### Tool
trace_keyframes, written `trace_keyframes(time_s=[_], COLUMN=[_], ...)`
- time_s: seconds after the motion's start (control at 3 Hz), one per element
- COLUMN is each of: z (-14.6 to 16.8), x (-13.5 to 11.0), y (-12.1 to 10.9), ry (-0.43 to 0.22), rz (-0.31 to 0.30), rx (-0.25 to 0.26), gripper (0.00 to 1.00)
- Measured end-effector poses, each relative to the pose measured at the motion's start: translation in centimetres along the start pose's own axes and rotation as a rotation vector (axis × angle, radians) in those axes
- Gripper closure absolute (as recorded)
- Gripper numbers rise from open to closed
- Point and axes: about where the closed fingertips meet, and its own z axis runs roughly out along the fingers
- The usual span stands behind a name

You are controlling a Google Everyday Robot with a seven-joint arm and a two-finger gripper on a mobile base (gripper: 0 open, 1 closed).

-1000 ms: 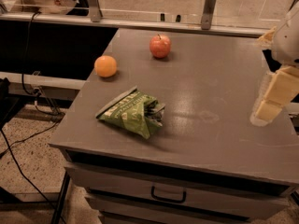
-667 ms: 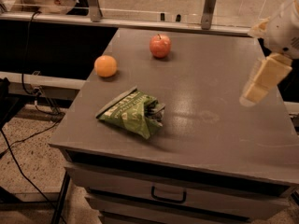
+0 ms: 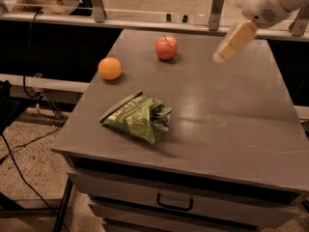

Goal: Move apple near orange

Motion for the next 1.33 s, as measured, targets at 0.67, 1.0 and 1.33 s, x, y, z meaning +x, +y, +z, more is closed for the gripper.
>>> trace_keyframes(time_s=[0.67, 1.0, 1.33], z=[8.2, 9.0, 9.7], x=[-3.6, -3.6, -3.4], y=[-6.8, -6.8, -6.4], ry=[-0.237, -0.238, -0.251], rz=[0.201, 0.241, 0.254], rx=[-0.006, -0.013, -0.029], gripper=[0.00, 0.00, 0.00])
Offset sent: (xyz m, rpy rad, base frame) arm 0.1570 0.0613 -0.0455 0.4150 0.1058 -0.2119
